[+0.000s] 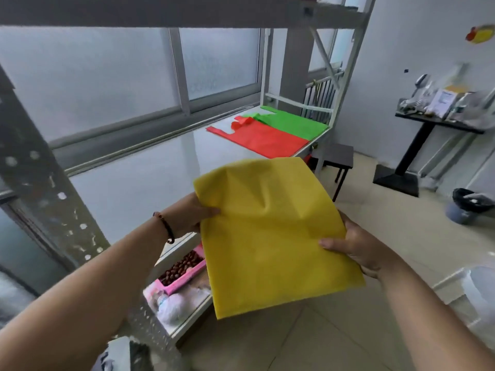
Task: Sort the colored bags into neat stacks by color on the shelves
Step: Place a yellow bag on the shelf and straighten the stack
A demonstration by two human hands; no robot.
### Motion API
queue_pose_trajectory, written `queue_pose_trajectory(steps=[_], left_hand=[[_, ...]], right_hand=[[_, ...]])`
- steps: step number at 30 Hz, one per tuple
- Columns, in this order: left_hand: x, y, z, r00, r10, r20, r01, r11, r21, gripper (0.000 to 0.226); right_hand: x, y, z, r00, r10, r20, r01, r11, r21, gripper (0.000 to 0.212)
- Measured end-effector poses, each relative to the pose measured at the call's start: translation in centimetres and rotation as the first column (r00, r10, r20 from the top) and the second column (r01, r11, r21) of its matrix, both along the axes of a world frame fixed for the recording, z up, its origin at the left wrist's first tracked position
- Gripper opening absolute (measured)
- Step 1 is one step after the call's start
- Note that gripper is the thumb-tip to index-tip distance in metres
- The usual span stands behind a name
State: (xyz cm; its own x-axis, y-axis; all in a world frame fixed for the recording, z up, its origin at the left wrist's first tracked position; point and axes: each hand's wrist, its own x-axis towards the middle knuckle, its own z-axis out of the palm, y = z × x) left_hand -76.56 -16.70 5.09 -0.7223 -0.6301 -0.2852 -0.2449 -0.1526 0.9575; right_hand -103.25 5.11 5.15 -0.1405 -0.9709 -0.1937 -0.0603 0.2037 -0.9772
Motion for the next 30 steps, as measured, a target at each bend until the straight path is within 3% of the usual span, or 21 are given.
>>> queue_pose_trajectory(steps=[2, 5, 8, 11, 14, 17, 21, 23, 24, 27, 30], left_hand=[[-1.9, -2.6, -0.1, 1.000, 0.012, -0.007, -0.012, 0.999, 0.032, 0.089], [-4.8, -5.5, 0.1, 0.998, 0.057, -0.010, -0.056, 0.997, 0.046, 0.099], [-7.2, -7.6, 0.4, 0.990, 0.139, 0.010, -0.140, 0.987, 0.083, 0.088], [-9.3, -9.6, -0.1, 0.962, 0.268, 0.055, -0.272, 0.959, 0.081, 0.075], [-11.3, -11.4, -0.8, 0.909, 0.404, 0.099, -0.411, 0.910, 0.059, 0.062], [-13.0, -13.3, 0.6, 0.830, 0.526, 0.186, -0.511, 0.851, -0.123, 0.052], [-14.3, -16.7, 5.7, 0.720, 0.690, -0.073, -0.659, 0.646, -0.386, 0.078], [-14.8, -17.9, 6.4, 0.658, 0.735, -0.162, -0.722, 0.556, -0.412, 0.082], [-15.0, -18.5, 5.9, 0.640, 0.750, -0.164, -0.745, 0.555, -0.370, 0.080], [-15.9, -20.1, 0.9, 0.543, 0.839, -0.012, -0.832, 0.537, -0.141, 0.068], [-17.0, -21.3, -5.0, 0.408, 0.885, 0.227, -0.886, 0.444, -0.138, 0.051]], right_hand=[[-2.7, -3.5, 0.1, 0.999, 0.040, 0.022, -0.041, 0.999, 0.021, 0.107], [-6.4, -8.2, 0.0, 0.994, 0.076, 0.076, -0.079, 0.996, 0.044, 0.125], [-9.7, -12.7, -0.3, 0.984, 0.132, 0.119, -0.140, 0.989, 0.058, 0.130], [-13.0, -17.9, -0.5, 0.964, 0.201, 0.172, -0.213, 0.975, 0.056, 0.116], [-15.8, -23.2, -0.1, 0.928, 0.317, 0.194, -0.331, 0.942, 0.044, 0.117], [-17.9, -28.5, 1.6, 0.870, 0.447, 0.207, -0.451, 0.892, -0.030, 0.097], [-20.4, -34.7, 3.3, 0.772, 0.568, 0.286, -0.530, 0.823, -0.205, 0.094], [-20.9, -37.4, 3.3, 0.766, 0.571, 0.294, -0.517, 0.820, -0.245, 0.082], [-21.0, -38.9, 2.5, 0.777, 0.561, 0.286, -0.506, 0.826, -0.247, 0.072], [-20.5, -42.3, -1.5, 0.836, 0.516, 0.187, -0.516, 0.855, -0.052, 0.061], [-20.8, -44.2, -6.2, 0.856, 0.505, -0.112, -0.466, 0.847, 0.257, 0.049]])
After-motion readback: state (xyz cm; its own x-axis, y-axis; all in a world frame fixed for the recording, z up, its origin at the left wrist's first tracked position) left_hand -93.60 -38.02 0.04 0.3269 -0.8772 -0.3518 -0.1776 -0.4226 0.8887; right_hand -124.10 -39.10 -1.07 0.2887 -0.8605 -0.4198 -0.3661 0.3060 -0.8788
